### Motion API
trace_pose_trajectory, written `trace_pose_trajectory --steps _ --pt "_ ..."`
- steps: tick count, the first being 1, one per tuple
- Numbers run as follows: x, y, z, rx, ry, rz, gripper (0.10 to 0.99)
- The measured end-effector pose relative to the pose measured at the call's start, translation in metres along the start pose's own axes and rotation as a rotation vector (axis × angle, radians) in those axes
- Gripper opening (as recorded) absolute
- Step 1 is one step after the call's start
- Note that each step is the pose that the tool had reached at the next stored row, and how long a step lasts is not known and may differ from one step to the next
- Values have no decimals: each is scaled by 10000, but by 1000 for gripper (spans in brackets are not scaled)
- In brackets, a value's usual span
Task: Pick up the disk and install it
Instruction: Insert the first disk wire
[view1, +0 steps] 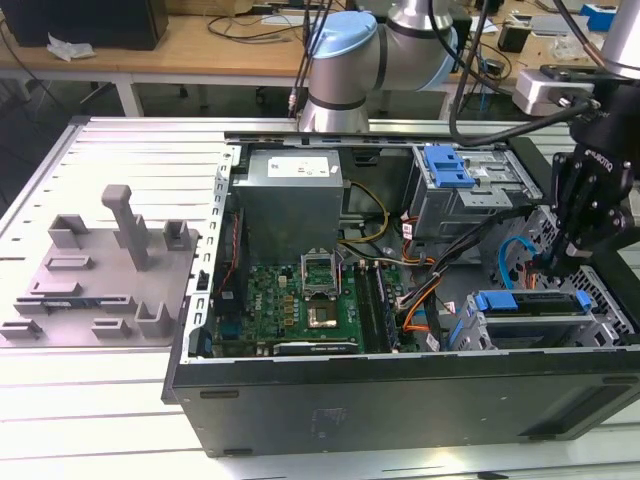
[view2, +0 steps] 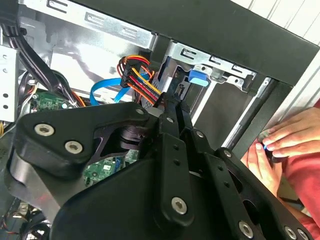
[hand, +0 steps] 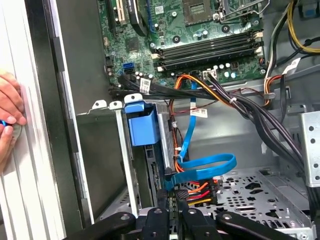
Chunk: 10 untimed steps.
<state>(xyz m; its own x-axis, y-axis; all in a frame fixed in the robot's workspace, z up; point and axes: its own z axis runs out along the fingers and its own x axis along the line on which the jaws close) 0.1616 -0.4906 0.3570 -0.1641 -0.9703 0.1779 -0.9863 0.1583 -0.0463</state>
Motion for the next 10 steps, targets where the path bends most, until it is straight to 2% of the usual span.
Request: trace_pose_trajectory --steps 3,10 --pt "58 9 -5 -5 -91 -52 169" --pt "111 9 1 33 -188 -343 169"
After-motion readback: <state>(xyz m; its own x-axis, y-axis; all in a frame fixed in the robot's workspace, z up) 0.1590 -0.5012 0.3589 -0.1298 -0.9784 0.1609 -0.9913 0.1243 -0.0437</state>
